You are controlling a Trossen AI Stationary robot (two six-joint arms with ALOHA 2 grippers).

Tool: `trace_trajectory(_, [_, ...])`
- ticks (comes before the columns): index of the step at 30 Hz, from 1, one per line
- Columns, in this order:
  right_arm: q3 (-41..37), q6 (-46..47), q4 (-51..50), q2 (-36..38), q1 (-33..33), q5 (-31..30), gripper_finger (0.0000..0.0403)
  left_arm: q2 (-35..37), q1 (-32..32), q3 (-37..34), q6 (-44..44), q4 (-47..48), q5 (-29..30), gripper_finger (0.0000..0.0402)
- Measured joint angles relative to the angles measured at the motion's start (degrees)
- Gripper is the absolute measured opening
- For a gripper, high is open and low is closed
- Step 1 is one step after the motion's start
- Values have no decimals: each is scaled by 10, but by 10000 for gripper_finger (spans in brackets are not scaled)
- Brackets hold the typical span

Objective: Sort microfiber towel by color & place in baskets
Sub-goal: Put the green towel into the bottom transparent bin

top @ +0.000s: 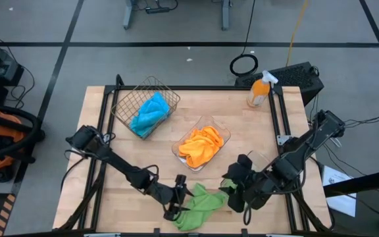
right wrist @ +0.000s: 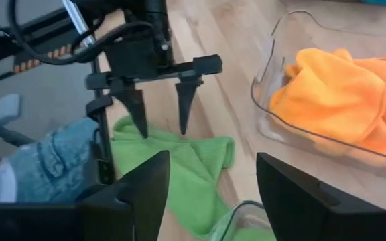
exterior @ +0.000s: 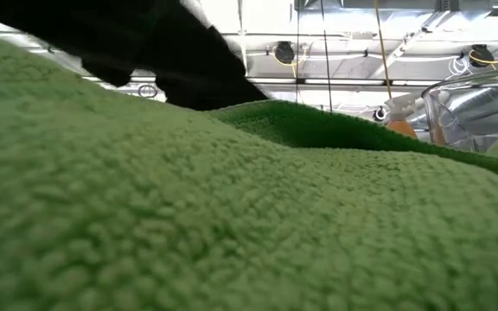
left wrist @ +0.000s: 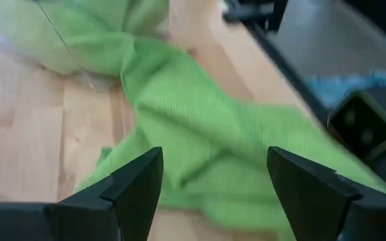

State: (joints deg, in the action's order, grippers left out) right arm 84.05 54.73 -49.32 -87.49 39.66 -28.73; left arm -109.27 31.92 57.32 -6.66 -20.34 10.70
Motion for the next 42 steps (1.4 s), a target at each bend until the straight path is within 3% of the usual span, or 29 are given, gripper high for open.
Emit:
trace_trajectory(16, [0,-31,14,-7,-2,-14,210,-54,-5,1,-63,-58,-53,329])
trace_trajectory(24, [0,-34,15,-7,-2,-15,210,-108,-21,6,-62,-99,-98,316])
trace_trajectory(30, [0,-34,16,-7,-2,-15,210,-117,-49,8,-60,-90,-85,240])
trace_trajectory(38, [0,-48,16,-8,-2,-22,210,-115,-56,7,-21,-85,-74,26])
trace_trajectory(42, [0,-60,29,-19,-2,-30,210,-108,-55,6,-32,-82,-74,30])
